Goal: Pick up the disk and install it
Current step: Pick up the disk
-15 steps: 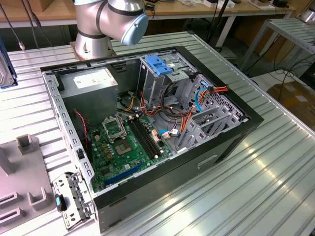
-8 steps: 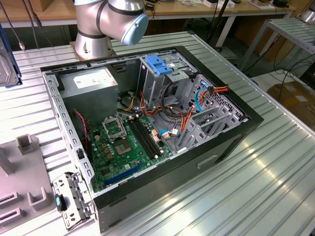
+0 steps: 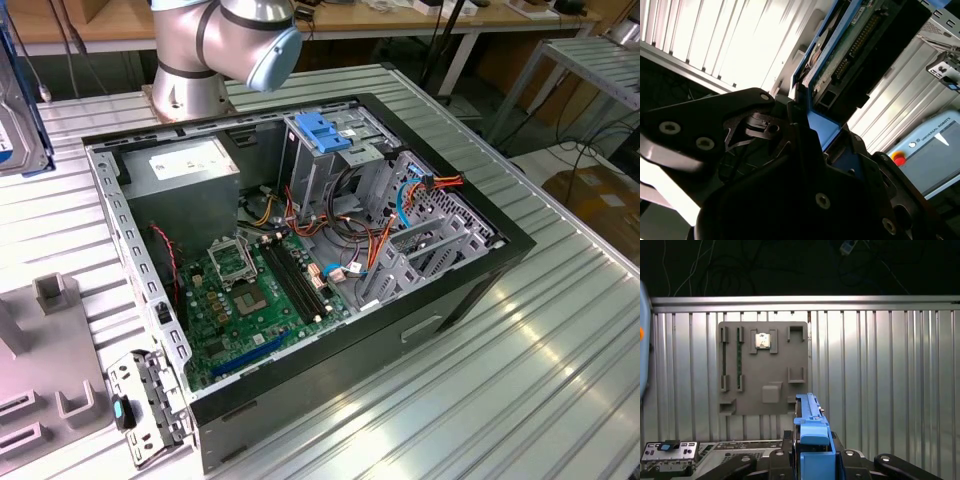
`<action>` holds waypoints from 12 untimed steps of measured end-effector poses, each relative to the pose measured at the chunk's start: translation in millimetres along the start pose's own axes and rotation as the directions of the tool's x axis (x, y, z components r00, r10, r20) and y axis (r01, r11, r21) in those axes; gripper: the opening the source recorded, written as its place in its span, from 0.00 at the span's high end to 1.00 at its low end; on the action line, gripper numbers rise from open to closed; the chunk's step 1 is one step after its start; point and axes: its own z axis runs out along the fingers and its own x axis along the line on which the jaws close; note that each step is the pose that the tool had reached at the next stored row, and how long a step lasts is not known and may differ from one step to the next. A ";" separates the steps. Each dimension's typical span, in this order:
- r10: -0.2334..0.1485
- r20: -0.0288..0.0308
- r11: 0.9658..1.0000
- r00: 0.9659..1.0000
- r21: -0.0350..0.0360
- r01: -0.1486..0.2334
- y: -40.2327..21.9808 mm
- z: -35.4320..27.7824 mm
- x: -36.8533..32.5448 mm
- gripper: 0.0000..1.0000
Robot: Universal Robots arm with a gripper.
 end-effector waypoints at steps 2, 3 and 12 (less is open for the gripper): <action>0.000 0.000 1.000 1.000 0.000 0.000 -3.2 0.0 -0.1 0.63; 0.000 0.000 1.000 1.000 0.000 0.000 -5.2 0.1 -0.1 0.63; 0.000 0.000 1.000 1.000 0.000 0.000 -14.2 0.1 1.0 0.63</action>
